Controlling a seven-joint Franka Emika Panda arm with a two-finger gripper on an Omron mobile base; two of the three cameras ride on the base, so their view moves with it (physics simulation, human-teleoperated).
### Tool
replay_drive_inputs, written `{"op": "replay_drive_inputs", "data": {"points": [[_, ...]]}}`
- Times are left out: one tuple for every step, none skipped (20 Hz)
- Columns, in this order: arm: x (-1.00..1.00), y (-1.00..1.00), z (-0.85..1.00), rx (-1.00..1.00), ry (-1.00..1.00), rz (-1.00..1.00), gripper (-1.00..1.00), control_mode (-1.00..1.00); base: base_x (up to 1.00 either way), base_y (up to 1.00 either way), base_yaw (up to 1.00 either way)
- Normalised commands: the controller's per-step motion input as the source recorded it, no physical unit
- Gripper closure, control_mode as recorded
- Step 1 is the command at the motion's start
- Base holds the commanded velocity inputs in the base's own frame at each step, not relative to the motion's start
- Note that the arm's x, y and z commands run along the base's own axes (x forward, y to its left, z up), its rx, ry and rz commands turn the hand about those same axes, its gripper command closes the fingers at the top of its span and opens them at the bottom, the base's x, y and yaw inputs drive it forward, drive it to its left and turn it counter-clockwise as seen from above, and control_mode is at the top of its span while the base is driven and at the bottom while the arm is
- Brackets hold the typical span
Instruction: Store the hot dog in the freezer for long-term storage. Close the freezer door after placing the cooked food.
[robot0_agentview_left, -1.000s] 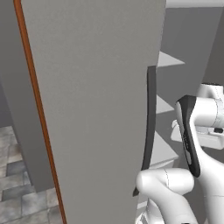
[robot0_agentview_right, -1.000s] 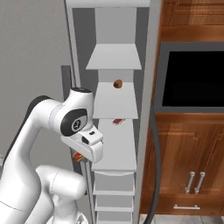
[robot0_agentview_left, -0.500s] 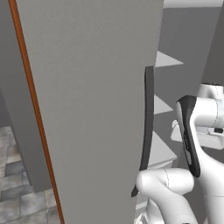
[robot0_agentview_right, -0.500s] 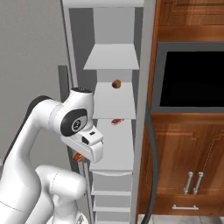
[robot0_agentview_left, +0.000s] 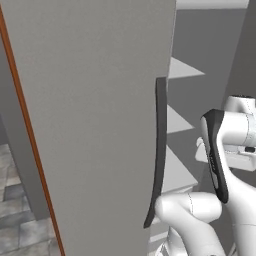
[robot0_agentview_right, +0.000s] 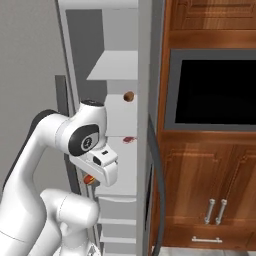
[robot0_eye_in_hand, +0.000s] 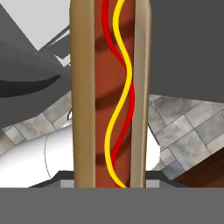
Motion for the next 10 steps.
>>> {"op": "replay_drive_inputs", "data": {"points": [[0.0, 0.0, 0.0, 0.0, 0.0, 0.0, 1.0, 1.0, 0.22, -0.38, 0.04], [0.0, 0.0, 0.0, 0.0, 0.0, 0.0, 1.0, 1.0, 0.21, -0.36, 0.04], [0.0, 0.0, 0.0, 0.0, 0.0, 0.0, 1.0, 1.0, 0.22, -0.33, 0.03], [0.0, 0.0, 0.0, 0.0, 0.0, 0.0, 1.0, 1.0, 0.2, -0.18, 0.02], [0.0, 0.0, 0.0, 0.0, 0.0, 0.0, 1.0, 1.0, 0.23, -0.02, 0.0], [0.0, 0.0, 0.0, 0.0, 0.0, 0.0, 1.0, 1.0, 0.14, 0.0, 0.0], [0.0, 0.0, 0.0, 0.0, 0.0, 0.0, 1.0, 1.0, 0.13, 0.0, 0.01], [0.0, 0.0, 0.0, 0.0, 0.0, 0.0, 1.0, 1.0, 0.13, 0.0, 0.01], [0.0, 0.0, 0.0, 0.0, 0.0, 0.0, 1.0, 1.0, 0.14, 0.0, 0.01], [0.0, 0.0, 0.0, 0.0, 0.0, 0.0, 1.0, 1.0, 0.14, 0.0, 0.01]]}}
